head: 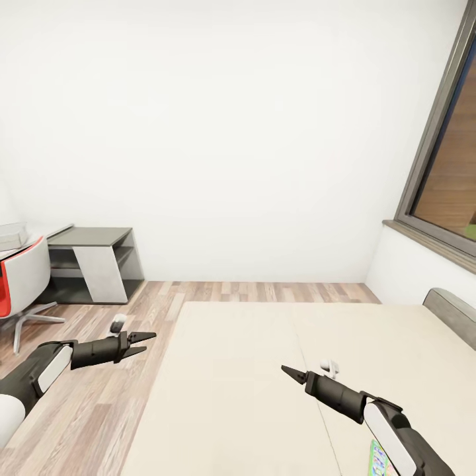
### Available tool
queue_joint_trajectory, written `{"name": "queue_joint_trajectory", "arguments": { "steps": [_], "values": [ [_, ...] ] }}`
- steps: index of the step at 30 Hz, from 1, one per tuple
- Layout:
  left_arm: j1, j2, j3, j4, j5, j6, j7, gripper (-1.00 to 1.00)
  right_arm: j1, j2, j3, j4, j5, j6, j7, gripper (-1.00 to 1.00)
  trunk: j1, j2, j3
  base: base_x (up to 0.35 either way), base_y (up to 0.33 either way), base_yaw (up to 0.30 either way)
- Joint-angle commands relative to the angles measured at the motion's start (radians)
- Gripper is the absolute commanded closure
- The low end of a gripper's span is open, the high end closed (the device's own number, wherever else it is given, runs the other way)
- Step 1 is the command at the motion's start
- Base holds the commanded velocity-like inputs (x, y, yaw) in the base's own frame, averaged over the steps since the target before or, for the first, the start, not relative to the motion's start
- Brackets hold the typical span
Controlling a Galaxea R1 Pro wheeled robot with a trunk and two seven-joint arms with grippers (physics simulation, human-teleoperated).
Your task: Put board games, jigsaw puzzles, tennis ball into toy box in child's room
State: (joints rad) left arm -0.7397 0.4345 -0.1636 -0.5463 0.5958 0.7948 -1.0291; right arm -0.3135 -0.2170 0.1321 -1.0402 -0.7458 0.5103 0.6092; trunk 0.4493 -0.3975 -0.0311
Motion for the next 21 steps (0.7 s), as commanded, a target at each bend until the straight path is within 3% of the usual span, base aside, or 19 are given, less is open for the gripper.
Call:
{"name": "queue_joint_trajectory", "arguments": {
  "steps": [1,21],
  "values": [
    [-0.001,0.001,-0.005,0.000,0.007,0.006,0.000,-1.00,-0.001,-0.001,0.001,-0.001,-0.009,0.007,-0.002,-1.00,0.001,-0.002,-0.002,0.000,0.000,0.000],
    [-0.001,0.001,-0.005,0.000,0.007,0.006,-0.001,-1.00,-0.001,-0.001,0.001,-0.001,-0.009,0.007,-0.002,-1.00,0.001,-0.002,-0.002,-0.013,0.000,0.000]
  ]
}}
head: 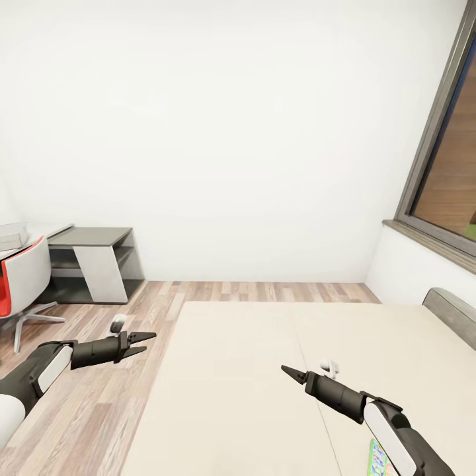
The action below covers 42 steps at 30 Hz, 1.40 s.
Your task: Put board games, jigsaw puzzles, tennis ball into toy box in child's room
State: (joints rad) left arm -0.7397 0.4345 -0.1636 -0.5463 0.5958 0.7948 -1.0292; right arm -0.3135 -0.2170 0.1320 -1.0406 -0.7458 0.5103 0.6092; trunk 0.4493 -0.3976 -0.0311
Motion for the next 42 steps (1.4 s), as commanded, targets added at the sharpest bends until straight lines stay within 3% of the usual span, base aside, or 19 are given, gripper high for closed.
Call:
{"name": "queue_joint_trajectory", "arguments": {
  "steps": [1,28,42],
  "values": [
    [-0.001,0.001,-0.005,0.000,0.007,0.006,0.000,-1.00,-0.001,-0.001,0.001,-0.001,-0.009,0.007,-0.002,-1.00,0.001,-0.002,-0.002,-0.004,0.000,0.000],
    [-0.001,0.001,-0.005,0.000,0.007,0.006,0.000,-1.00,-0.001,-0.001,0.000,-0.001,-0.009,0.007,-0.002,-1.00,0.001,-0.002,-0.002,-0.009,-0.004,0.000],
    [-0.001,0.000,-0.005,0.000,0.006,0.006,0.000,-1.00,-0.001,-0.001,0.000,-0.001,-0.009,0.007,-0.002,-1.00,0.001,-0.002,-0.002,-0.001,-0.194,0.000]
  ]
}}
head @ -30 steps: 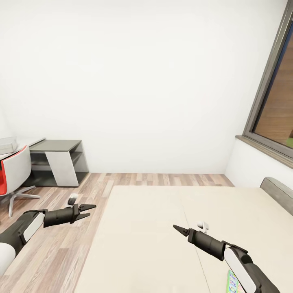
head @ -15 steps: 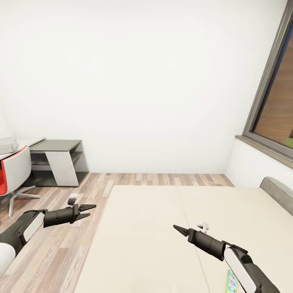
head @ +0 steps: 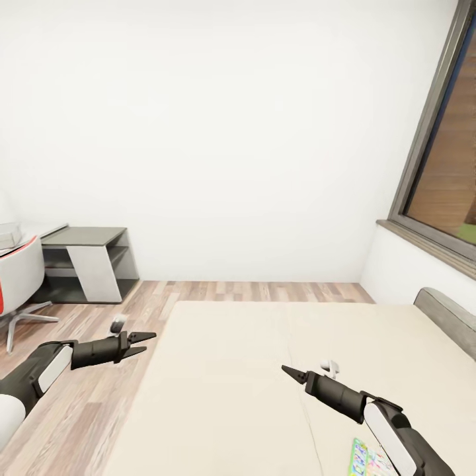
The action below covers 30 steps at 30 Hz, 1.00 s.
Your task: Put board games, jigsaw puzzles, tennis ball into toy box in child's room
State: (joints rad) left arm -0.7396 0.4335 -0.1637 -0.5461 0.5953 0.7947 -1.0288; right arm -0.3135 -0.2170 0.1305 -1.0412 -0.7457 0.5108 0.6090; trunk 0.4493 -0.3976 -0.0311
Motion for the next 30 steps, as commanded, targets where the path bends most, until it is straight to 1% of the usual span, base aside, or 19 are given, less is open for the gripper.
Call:
{"name": "queue_joint_trajectory", "arguments": {
  "steps": [1,22,30],
  "values": [
    [-0.001,0.001,-0.005,0.000,0.007,0.006,0.000,-1.00,-0.001,-0.001,0.001,0.000,-0.009,0.006,-0.002,-1.00,0.001,-0.002,-0.002,0.000,-0.244,0.000],
    [-0.001,0.001,-0.005,0.000,0.006,0.006,0.000,-1.00,-0.001,-0.001,0.000,0.001,-0.009,0.008,-0.001,-1.00,0.001,-0.002,-0.002,0.000,-0.250,0.000],
    [-0.001,-0.006,-0.005,0.000,0.006,0.006,0.000,-1.00,-0.001,-0.001,0.000,0.001,-0.010,0.009,-0.004,-1.00,0.001,-0.002,-0.002,0.000,-0.241,0.000]
  ]
}}
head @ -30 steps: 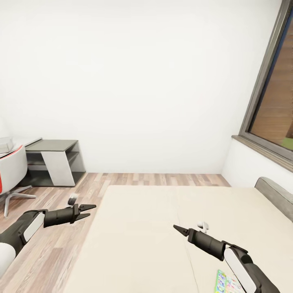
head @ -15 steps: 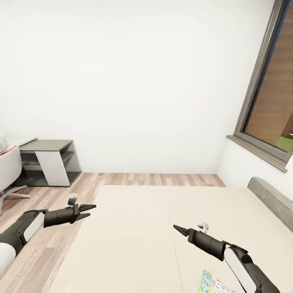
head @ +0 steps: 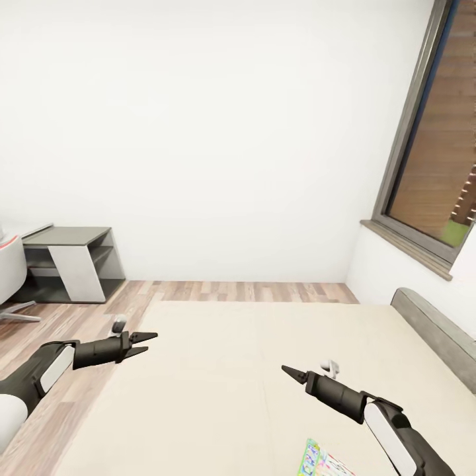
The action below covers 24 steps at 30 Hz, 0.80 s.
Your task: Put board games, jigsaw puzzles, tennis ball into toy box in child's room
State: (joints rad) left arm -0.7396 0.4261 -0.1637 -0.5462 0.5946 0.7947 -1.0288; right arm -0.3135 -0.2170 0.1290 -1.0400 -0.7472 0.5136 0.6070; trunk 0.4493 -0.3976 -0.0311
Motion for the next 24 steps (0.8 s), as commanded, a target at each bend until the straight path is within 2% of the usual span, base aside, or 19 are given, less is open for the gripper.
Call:
{"name": "queue_joint_trajectory", "arguments": {
  "steps": [1,19,24],
  "values": [
    [-0.001,0.000,-0.005,0.000,0.007,0.006,0.000,-1.00,-0.001,-0.001,0.001,0.000,-0.009,0.006,-0.002,-1.00,0.001,-0.002,-0.002,0.000,-0.167,0.000],
    [-0.001,-0.002,-0.005,0.000,0.007,0.006,-0.001,-1.00,-0.002,-0.001,0.002,0.002,-0.011,0.012,-0.011,-1.00,0.001,-0.002,-0.002,0.000,-0.034,0.000],
    [-0.001,-0.003,-0.005,0.000,0.008,0.006,-0.001,-1.00,-0.002,0.003,0.004,0.008,-0.010,0.036,-0.071,-1.00,0.001,-0.002,-0.002,0.000,-0.001,0.000]
  ]
}}
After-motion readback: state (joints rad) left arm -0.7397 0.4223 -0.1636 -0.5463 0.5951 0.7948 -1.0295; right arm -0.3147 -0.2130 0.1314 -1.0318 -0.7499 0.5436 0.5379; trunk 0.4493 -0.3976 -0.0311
